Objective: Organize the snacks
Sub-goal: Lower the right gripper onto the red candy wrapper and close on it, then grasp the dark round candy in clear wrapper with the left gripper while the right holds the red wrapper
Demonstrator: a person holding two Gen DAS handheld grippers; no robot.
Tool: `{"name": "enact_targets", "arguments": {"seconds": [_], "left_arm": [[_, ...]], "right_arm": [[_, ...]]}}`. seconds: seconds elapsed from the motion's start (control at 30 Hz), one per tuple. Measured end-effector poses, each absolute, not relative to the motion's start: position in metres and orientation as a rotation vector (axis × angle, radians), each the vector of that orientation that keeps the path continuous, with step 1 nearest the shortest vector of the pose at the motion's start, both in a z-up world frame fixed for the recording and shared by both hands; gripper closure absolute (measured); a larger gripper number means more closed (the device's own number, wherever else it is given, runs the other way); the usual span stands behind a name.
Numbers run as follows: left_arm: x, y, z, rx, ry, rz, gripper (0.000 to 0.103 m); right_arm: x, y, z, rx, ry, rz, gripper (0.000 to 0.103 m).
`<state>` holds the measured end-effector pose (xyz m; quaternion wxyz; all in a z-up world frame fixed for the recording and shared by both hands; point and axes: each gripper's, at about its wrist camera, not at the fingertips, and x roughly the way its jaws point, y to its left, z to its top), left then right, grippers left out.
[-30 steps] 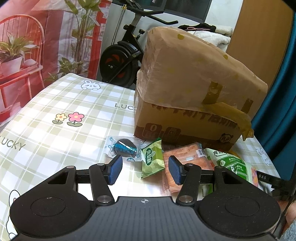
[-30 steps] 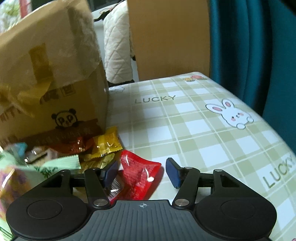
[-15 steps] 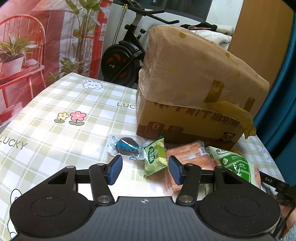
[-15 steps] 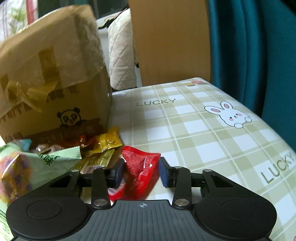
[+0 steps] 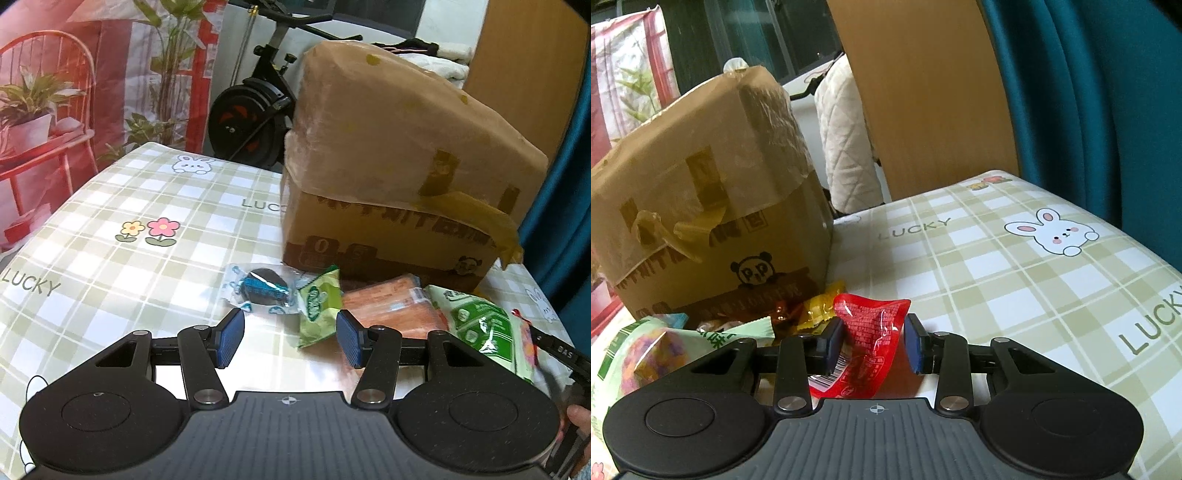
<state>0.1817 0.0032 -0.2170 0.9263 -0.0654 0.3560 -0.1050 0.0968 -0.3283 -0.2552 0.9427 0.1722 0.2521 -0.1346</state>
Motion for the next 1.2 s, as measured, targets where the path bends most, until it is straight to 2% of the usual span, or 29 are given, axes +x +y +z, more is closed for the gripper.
{"name": "enact_targets", "arguments": {"seconds": [0.27,0.57,0.87,1.2], "left_arm": [[0.201,0.017,-0.225,-0.184,0.752,-0.172,0.046],[0.257,0.016,-0.234,-0.223,0.772,-0.147,0.046],[0.309,0.019,-0.255,-0.250,0.896,-0.111,0.044],[0.297,0.021,-0.259,-0.173,0.893,-0.110,0.044]], "right_arm": [[0.094,-0.330,-0.256,0.367,0.502,-0.265,0.070],[0.094,-0.325,-0.255,0.353,0.509,-0.253,0.070],[0.096,-0.323,-0.256,0.350,0.520,-0.246,0.070],[0.098,-0.323,-0.258,0.359,0.528,-0.243,0.070]]}}
